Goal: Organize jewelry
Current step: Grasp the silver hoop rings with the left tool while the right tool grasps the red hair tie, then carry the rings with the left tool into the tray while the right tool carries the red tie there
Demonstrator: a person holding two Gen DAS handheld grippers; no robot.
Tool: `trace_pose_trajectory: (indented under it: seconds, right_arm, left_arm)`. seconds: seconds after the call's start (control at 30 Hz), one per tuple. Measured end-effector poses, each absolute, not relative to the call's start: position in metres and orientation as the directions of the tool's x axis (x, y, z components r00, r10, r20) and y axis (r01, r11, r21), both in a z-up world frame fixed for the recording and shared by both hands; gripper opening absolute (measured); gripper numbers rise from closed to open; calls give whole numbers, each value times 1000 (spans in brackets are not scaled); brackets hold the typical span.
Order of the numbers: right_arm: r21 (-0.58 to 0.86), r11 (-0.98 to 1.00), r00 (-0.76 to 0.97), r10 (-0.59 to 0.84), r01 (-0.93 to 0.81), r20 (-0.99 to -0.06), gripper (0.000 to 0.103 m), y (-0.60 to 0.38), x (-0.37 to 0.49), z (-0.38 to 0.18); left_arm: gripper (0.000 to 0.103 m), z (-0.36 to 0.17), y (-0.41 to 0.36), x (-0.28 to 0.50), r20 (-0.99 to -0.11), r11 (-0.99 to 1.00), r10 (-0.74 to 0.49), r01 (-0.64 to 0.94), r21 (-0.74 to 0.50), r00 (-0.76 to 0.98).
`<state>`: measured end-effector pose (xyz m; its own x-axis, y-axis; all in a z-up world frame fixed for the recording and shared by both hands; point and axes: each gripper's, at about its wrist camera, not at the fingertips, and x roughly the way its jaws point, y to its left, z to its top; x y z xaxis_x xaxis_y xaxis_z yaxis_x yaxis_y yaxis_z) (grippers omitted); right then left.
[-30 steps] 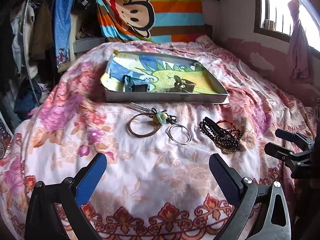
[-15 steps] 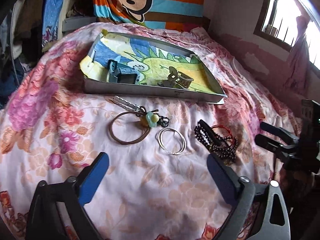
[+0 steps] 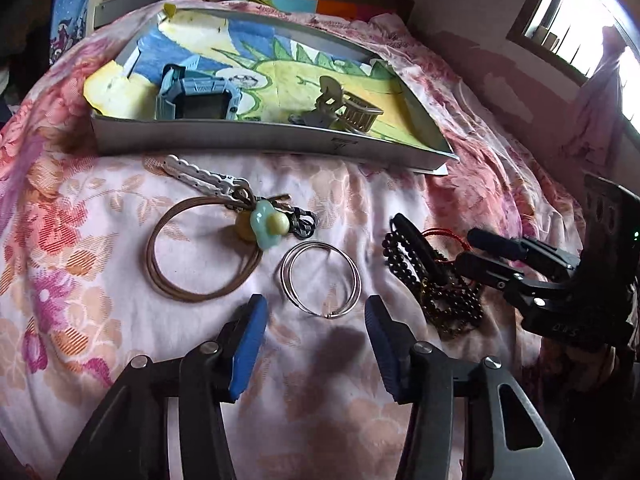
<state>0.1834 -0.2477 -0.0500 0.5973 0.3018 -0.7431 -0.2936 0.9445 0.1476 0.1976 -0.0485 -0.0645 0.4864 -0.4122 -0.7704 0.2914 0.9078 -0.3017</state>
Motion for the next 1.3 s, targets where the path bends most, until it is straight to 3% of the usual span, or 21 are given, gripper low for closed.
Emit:
trace_pose_trajectory:
  seconds: [0.2,0.53,0.6,0.67,1.3]
  right_arm:
    - [173,948,597,304,-267,-742,20,-252,183,-56]
    - [187,946,598,313,-264,-738,17,-252,182,-58]
    - [192,945,599,316,-263,-736,12,-253,182,-58]
    - [190,945,600,316,-265,-735,8,-254,180,-58]
    - [88,962,741,257,-260,-620,7,-259,163,-14]
  left_arm:
    - [42,-69,-53,206,-782,910,-406,290,-297,473]
    - [9,-78,-43,211,-773,894,-447,261,-364,451]
    - [4,-80,-40,212,-770,890,-456,251,-381,447]
    - [2,-81,-40,211,-768,888,-460,253,-384,446]
    - [1,-57,-61,187,-731,888,-443,369,-275,520]
